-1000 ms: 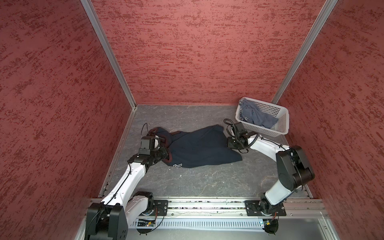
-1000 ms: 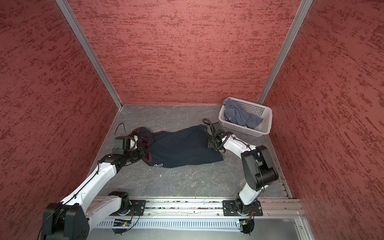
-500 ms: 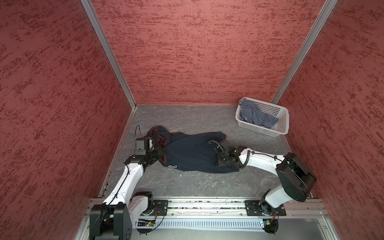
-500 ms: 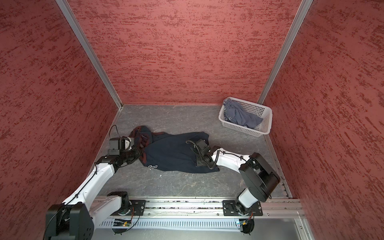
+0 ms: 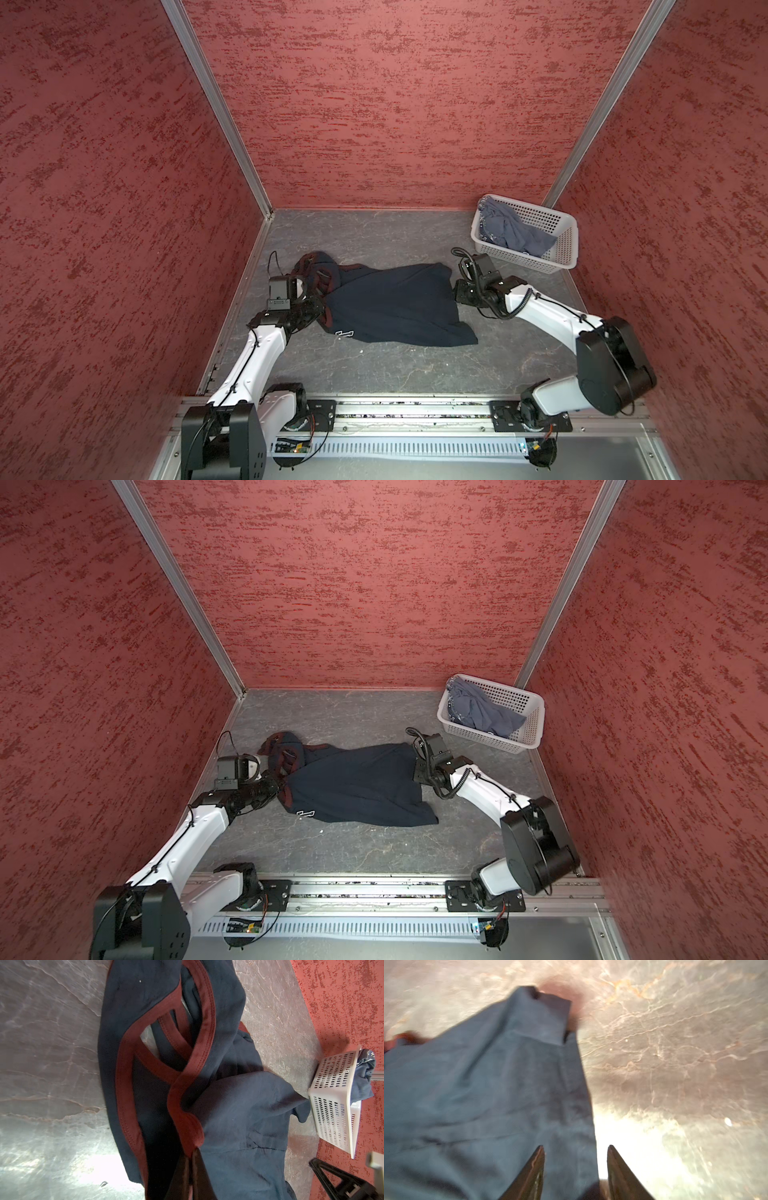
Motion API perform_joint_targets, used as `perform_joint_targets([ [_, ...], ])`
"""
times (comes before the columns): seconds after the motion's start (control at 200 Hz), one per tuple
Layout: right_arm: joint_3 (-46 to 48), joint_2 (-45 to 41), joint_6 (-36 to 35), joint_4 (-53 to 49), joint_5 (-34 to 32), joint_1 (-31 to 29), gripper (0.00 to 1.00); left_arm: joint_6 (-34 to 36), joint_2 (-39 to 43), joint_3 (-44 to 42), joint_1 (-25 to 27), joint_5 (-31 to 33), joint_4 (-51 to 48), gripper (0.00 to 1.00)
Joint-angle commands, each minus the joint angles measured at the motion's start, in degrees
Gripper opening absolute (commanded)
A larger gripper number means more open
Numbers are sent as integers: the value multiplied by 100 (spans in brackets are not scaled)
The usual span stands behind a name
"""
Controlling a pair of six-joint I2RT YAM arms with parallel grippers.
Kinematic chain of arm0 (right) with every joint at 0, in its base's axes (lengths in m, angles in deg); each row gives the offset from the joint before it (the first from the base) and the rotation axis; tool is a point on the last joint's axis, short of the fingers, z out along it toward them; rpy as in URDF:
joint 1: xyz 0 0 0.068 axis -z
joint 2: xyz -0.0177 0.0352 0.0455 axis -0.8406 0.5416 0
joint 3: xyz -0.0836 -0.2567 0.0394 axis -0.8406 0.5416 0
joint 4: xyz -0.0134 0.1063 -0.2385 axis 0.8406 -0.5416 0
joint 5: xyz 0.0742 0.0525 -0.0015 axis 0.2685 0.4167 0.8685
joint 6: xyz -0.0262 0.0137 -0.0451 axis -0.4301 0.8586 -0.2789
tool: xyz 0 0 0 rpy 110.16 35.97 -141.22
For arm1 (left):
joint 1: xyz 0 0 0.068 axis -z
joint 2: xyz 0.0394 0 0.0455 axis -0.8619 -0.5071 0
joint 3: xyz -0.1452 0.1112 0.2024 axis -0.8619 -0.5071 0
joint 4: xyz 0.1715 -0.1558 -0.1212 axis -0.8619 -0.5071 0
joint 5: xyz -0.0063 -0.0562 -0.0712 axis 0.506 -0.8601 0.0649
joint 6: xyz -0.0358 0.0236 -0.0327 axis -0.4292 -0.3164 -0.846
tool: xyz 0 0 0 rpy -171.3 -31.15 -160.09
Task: Fold and stack the tank tops
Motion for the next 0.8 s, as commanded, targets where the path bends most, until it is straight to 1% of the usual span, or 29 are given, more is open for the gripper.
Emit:
perform_joint_targets([
  [0.0, -166, 337, -110, 290, 210, 14, 46, 115, -61, -45, -44, -84, 129, 7],
  [0.23, -221, 906, -169, 562, 231, 3, 40, 117, -163, -74, -47, -143, 243, 7],
  [0.416, -282, 1199, -197, 568, 34, -1, 34, 130, -195, -73, -51, -160, 269, 7],
  [0.476, -307, 1241, -219, 560, -2, -1, 31, 139, -207, -72, -42, -161, 271, 8],
  [0.631, -350, 1208, -259, 510, -53, -1, 16, 131, -220, -75, -49, -170, 289, 7],
  [0.711, -368, 1100, -285, 395, -155, -3, 12, 128, -211, -80, -40, -183, 298, 8],
  [0.796, -368, 952, -312, 282, -250, -17, 10, 134, -199, -70, -48, -187, 289, 8],
])
